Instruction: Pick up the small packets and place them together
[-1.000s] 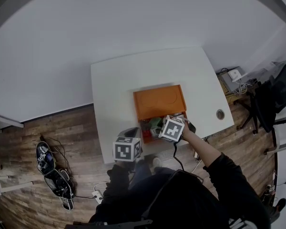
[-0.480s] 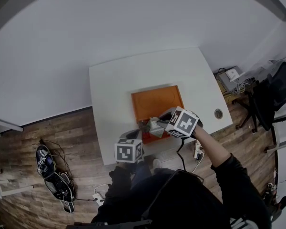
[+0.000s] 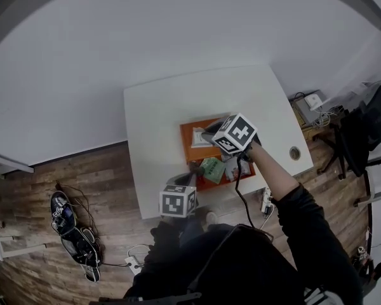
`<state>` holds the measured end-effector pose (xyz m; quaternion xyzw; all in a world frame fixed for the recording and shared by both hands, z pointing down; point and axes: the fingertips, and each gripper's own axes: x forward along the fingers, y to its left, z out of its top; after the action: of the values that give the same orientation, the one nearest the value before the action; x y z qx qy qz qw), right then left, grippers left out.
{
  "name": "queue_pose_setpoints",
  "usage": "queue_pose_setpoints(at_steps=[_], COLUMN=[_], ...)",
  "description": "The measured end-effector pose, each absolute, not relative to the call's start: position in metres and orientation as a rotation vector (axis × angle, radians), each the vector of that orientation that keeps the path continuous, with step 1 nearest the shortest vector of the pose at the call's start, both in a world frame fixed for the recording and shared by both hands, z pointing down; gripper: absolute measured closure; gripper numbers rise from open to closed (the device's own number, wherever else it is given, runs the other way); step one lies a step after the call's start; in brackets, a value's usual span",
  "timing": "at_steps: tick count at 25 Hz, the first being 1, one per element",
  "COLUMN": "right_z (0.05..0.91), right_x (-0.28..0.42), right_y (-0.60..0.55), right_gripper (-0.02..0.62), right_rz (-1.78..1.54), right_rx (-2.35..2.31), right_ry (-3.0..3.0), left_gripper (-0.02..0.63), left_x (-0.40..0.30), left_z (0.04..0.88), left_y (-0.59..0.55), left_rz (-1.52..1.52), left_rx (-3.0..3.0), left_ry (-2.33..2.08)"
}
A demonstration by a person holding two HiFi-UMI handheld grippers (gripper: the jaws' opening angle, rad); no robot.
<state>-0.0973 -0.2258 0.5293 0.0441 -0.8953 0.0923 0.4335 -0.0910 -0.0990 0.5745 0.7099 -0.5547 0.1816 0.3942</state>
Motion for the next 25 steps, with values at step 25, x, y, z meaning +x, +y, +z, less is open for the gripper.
queue_pose_setpoints(at_steps=[25], right_z=[0.552], right_x=[-0.124], right_y=[-0.261], right_gripper=[0.463], right_rz=[0.186], right_rx=[0.094], right_ry=[-2.196], left_gripper=[0.607], left_x=[-0.1], left_z=[0.579], left_y=[-0.101], left_rz=[0.459], left_rx=[1.792], left_ry=[-1.392])
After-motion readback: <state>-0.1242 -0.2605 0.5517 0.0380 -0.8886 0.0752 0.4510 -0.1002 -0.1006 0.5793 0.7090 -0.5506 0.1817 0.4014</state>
